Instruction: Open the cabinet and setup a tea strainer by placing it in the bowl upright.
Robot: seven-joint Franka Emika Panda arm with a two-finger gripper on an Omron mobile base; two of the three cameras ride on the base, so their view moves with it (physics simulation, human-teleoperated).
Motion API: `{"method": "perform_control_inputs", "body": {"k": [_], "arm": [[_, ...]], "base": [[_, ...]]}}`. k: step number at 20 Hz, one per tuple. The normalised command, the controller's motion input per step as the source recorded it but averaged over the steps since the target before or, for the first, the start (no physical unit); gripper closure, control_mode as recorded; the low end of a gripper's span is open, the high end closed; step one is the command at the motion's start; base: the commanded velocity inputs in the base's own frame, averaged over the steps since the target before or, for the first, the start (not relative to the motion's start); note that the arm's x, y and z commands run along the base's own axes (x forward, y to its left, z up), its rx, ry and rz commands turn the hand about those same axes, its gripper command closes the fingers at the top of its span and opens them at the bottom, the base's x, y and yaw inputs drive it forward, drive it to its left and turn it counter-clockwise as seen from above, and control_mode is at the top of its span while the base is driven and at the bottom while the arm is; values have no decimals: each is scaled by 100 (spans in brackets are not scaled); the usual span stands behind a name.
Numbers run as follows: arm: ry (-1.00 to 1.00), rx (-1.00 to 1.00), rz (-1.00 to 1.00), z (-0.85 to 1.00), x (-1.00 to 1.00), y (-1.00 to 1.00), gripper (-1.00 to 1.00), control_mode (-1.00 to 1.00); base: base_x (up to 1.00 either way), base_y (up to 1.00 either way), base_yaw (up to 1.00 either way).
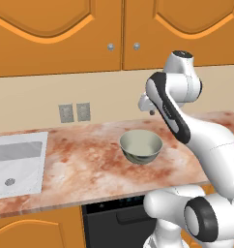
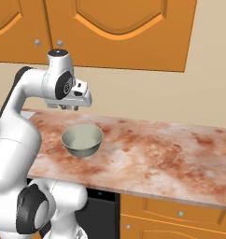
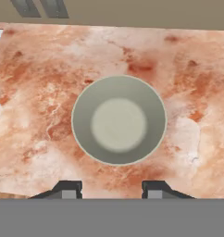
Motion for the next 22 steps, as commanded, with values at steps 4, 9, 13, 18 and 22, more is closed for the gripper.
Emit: {"method": "perform_control_inputs", "body": {"k": [4, 9, 13, 18, 22], "arm": [[2, 0, 0, 0, -3, 16, -100, -100], [-20, 6, -3, 43, -5, 6, -100, -100], [-47, 0, 0, 100, -28, 11, -100, -100], [-48, -11, 1, 100, -29, 22, -100, -100], [-29, -9, 0, 100, 1, 4, -100, -100]], "base": [[0, 0, 0], [0, 0, 0], [0, 0, 0], [0, 0, 0], [0, 0, 0]]}}
